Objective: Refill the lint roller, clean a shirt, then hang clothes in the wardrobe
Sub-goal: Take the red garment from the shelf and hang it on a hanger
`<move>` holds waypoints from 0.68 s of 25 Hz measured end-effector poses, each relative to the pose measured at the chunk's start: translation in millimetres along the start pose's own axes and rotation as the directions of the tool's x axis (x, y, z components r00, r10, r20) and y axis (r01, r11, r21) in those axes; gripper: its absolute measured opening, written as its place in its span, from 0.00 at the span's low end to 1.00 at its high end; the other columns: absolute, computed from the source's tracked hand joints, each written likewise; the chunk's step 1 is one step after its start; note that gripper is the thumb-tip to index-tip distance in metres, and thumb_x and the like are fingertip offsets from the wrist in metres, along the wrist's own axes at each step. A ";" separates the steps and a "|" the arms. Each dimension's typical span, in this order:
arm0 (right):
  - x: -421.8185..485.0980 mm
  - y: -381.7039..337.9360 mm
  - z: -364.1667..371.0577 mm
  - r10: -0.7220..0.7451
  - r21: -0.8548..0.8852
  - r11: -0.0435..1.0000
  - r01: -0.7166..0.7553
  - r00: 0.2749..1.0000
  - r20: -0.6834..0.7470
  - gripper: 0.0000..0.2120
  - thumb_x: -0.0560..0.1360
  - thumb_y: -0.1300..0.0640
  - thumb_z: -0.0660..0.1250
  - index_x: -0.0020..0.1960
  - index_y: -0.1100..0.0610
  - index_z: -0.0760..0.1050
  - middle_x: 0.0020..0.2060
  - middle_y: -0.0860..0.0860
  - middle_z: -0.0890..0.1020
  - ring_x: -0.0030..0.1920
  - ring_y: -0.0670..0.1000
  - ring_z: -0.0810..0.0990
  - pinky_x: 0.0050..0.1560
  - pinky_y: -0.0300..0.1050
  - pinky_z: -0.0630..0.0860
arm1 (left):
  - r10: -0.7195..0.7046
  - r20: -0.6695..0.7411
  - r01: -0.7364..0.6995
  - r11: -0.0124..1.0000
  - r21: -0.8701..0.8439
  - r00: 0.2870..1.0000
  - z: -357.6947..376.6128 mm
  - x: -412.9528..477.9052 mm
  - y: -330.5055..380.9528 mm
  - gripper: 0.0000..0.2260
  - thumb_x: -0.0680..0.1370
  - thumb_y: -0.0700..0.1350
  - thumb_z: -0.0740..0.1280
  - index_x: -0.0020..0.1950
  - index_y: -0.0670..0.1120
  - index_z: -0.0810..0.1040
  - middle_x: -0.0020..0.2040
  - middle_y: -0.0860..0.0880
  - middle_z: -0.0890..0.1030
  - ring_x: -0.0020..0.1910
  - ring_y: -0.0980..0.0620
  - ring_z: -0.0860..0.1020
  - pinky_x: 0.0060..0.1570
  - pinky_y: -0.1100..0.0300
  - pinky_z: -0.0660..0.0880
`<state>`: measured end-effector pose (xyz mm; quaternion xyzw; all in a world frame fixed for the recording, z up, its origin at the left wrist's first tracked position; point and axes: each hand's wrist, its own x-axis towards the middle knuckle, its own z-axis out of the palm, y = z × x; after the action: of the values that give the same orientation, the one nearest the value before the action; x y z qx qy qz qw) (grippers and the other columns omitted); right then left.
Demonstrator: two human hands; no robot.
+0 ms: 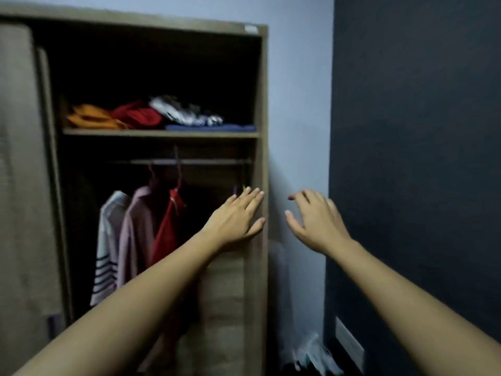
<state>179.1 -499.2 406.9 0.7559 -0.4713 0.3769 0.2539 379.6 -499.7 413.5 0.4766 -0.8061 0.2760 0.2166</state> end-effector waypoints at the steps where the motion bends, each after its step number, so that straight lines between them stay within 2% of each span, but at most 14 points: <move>1: 19.8 -18.4 11.4 -0.030 0.018 0.999 0.031 0.999 -0.015 0.26 0.71 0.42 0.49 0.59 0.55 0.73 0.53 0.54 0.77 0.54 0.58 0.76 0.53 0.52 0.71 | -0.012 -0.011 0.012 1.000 0.012 1.000 -8.8 -2.5 -24.5 0.35 0.74 0.60 0.44 0.75 0.40 0.59 0.75 0.41 0.62 0.74 0.42 0.60 0.70 0.47 0.61; 3: 64.0 -58.1 37.9 -0.072 0.055 0.996 0.074 0.996 -0.051 0.24 0.70 0.43 0.51 0.58 0.54 0.73 0.53 0.53 0.77 0.55 0.57 0.75 0.53 0.52 0.72 | -0.041 -0.057 0.045 0.997 0.058 0.998 -21.5 -6.4 -81.2 0.37 0.72 0.61 0.42 0.75 0.41 0.57 0.76 0.42 0.60 0.75 0.44 0.57 0.71 0.49 0.59; 6: 133.7 -106.6 70.8 -0.108 0.087 0.990 0.114 0.991 -0.075 0.18 0.73 0.49 0.59 0.62 0.53 0.71 0.57 0.52 0.75 0.58 0.55 0.73 0.57 0.51 0.69 | -0.080 -0.120 0.094 0.989 0.114 0.990 -39.7 -3.1 -165.3 0.38 0.71 0.62 0.41 0.76 0.42 0.54 0.77 0.45 0.57 0.77 0.48 0.53 0.73 0.53 0.54; 8: 178.5 -127.4 86.4 -0.128 0.059 0.989 0.135 0.987 -0.098 0.19 0.73 0.52 0.62 0.63 0.54 0.70 0.58 0.52 0.74 0.59 0.56 0.72 0.57 0.52 0.68 | -0.084 -0.149 0.107 0.982 0.156 0.985 -50.7 5.4 -217.0 0.37 0.72 0.61 0.42 0.76 0.41 0.55 0.77 0.44 0.58 0.76 0.47 0.54 0.73 0.52 0.55; 10: 211.5 -137.6 91.8 -0.138 0.014 0.990 0.141 0.981 -0.136 0.19 0.73 0.52 0.63 0.63 0.54 0.69 0.57 0.53 0.73 0.60 0.57 0.71 0.57 0.53 0.68 | -0.044 -0.185 0.085 0.972 0.218 0.982 -62.8 16.9 -251.8 0.34 0.75 0.59 0.47 0.75 0.39 0.59 0.75 0.41 0.62 0.75 0.43 0.58 0.71 0.49 0.59; 12: 243.9 -150.5 101.5 -0.136 -0.025 0.991 0.134 0.977 -0.166 0.19 0.73 0.52 0.63 0.63 0.55 0.69 0.58 0.54 0.73 0.60 0.57 0.71 0.58 0.53 0.68 | -0.036 -0.192 0.089 0.957 0.275 0.981 -70.0 32.9 -291.6 0.29 0.79 0.55 0.54 0.75 0.39 0.56 0.76 0.41 0.59 0.76 0.44 0.55 0.72 0.50 0.57; 17: 313.3 -156.8 110.2 -0.183 -0.171 0.973 0.154 0.968 -0.173 0.21 0.73 0.53 0.63 0.65 0.55 0.67 0.60 0.54 0.72 0.60 0.56 0.70 0.56 0.52 0.68 | -0.032 -0.221 0.105 0.939 0.328 0.975 -78.4 75.7 -348.6 0.31 0.79 0.49 0.60 0.77 0.42 0.50 0.78 0.43 0.53 0.77 0.48 0.51 0.74 0.54 0.51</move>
<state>442.3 -676.9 591.2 0.7321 -0.4072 0.3853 0.3870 661.6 -634.9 602.1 0.5022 -0.7020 0.4516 0.2259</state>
